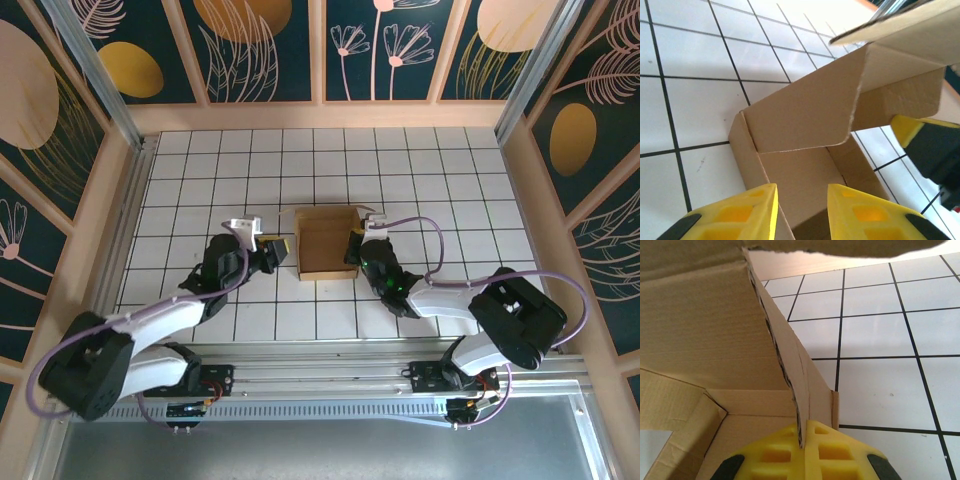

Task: Fold the paper box

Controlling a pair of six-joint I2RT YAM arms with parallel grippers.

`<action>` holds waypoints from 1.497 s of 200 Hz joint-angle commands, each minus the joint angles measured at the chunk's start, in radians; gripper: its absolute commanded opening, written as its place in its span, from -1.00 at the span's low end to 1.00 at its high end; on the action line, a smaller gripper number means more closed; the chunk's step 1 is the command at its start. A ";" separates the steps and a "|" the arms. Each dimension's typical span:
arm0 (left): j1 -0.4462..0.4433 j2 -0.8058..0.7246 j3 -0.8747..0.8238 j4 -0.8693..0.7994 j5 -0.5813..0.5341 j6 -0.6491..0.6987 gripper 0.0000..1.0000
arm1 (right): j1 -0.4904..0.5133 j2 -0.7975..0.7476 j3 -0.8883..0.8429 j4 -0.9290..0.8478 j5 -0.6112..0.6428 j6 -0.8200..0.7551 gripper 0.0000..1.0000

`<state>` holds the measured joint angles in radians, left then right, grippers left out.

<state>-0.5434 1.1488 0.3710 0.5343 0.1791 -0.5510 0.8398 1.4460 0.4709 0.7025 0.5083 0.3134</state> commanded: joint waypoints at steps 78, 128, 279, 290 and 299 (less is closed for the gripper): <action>0.139 0.049 0.350 -0.642 -0.001 -0.403 -0.11 | 0.027 0.034 0.005 -0.230 -0.091 0.111 -1.00; 0.148 0.161 0.398 -0.590 0.005 -0.437 -0.12 | 0.057 0.067 -0.011 -0.244 -0.081 0.186 -1.00; 0.168 0.072 0.556 -0.772 -0.280 -0.245 -0.09 | 0.119 -0.526 0.019 -0.456 -0.107 0.079 -0.35; 0.168 0.066 0.593 -0.786 -0.273 -0.210 -0.09 | 0.079 -0.546 0.111 -0.513 -0.155 0.063 -0.34; 0.168 0.062 0.619 -0.797 -0.250 -0.179 -0.10 | 0.003 -0.515 0.221 -0.592 -0.266 0.065 -0.36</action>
<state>-0.3813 1.2407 0.9085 -0.2131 -0.0643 -0.8375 0.9440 0.9337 0.4839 0.2588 0.3992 0.4259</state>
